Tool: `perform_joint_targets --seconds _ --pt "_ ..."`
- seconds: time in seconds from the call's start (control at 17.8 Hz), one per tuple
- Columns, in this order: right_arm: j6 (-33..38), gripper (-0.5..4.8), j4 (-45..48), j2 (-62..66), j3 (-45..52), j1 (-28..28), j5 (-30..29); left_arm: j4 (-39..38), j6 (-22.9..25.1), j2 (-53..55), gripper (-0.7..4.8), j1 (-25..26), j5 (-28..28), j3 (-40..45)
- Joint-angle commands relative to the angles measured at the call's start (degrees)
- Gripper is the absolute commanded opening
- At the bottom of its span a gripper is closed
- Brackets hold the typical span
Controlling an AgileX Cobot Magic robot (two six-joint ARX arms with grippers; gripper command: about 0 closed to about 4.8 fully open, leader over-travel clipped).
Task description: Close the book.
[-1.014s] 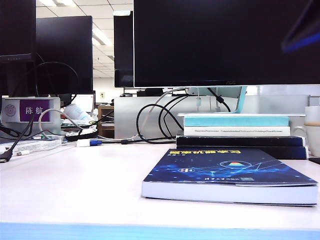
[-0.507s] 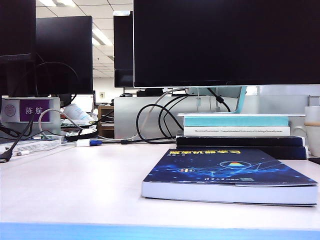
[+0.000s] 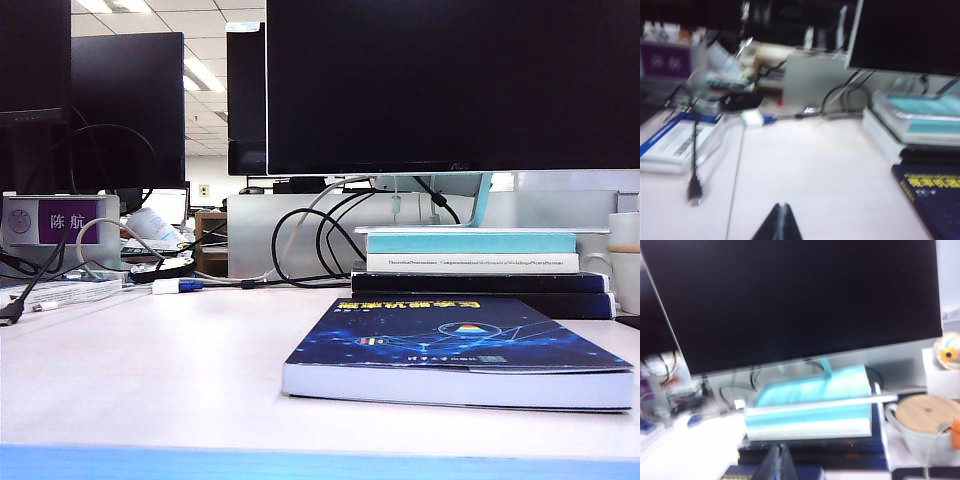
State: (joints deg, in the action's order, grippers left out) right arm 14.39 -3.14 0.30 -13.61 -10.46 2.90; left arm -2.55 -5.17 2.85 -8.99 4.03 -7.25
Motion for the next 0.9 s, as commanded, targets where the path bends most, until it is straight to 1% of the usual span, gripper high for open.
perform_joint_targets --seconds 0.06,0.17,0.23,0.28,0.34,0.39,0.51,0.62,0.73,0.79,0.9 --pt "0.52 -0.01 2.71 0.04 3.89 0.00 -0.02 1.97 -0.48 -2.19 -0.06 0.11 0.20 2.25" --pt "0.37 -0.01 5.49 -0.02 8.61 0.24 0.17 2.78 -0.48 -2.71 -0.06 0.13 -0.02 5.03" --pt "0.39 -0.01 7.10 -0.20 10.62 0.35 0.13 4.07 -1.42 -2.75 -0.06 0.13 -0.17 6.71" --pt "0.11 -0.01 7.45 -0.20 12.39 0.35 0.17 2.27 -1.09 -2.82 -0.06 0.15 -0.28 6.67" --pt "-0.57 -0.01 6.21 -0.20 13.20 0.35 0.22 2.16 -0.42 -2.82 -0.06 0.17 -0.31 6.67" --pt "-3.82 -0.01 3.52 -0.20 13.16 0.35 0.17 2.14 1.99 -2.82 -0.06 0.17 -0.37 6.67" --pt "-7.30 -0.01 1.38 -0.20 13.16 0.39 0.48 2.16 4.70 -2.82 -0.05 0.17 -0.37 6.67" --pt "-7.34 -0.01 1.33 -0.20 13.16 0.37 0.94 1.42 5.05 -2.82 -0.05 0.17 -0.92 6.64" --pt "-7.34 -0.01 1.20 -0.20 13.16 0.37 1.09 0.83 5.81 -2.82 -0.05 0.15 -6.95 6.64" --pt "-6.60 -0.01 0.74 -0.20 13.16 0.35 0.79 0.83 5.81 -2.82 -0.05 0.15 -8.00 6.64" --pt "-5.81 0.00 -0.79 -0.20 13.16 0.28 0.61 0.85 5.79 -2.82 -0.05 0.15 -7.82 6.64"
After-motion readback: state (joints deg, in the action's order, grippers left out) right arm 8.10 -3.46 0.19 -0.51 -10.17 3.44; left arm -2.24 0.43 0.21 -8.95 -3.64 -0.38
